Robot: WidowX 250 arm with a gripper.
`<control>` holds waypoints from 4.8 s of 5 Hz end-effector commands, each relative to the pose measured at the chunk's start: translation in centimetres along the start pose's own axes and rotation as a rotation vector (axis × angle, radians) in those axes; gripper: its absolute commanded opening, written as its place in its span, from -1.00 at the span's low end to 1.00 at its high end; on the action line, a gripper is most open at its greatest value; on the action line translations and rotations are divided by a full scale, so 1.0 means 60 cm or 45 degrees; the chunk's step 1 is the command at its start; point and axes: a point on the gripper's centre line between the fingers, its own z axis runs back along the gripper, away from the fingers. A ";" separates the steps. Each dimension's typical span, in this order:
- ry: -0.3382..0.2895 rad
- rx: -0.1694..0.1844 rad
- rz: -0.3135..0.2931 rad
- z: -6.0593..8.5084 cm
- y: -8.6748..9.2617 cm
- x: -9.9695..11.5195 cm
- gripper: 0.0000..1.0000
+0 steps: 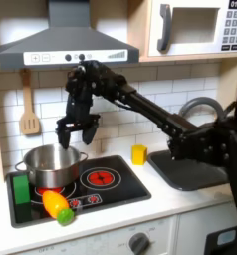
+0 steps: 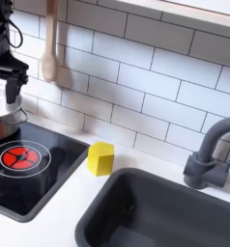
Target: Slide pot right
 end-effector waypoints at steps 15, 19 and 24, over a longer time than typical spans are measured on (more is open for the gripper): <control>0.183 -0.041 -0.141 -0.109 0.000 -0.009 1.00; 0.204 -0.092 -0.246 -0.094 -0.063 -0.046 1.00; 0.214 -0.129 -0.378 -0.069 -0.132 -0.108 1.00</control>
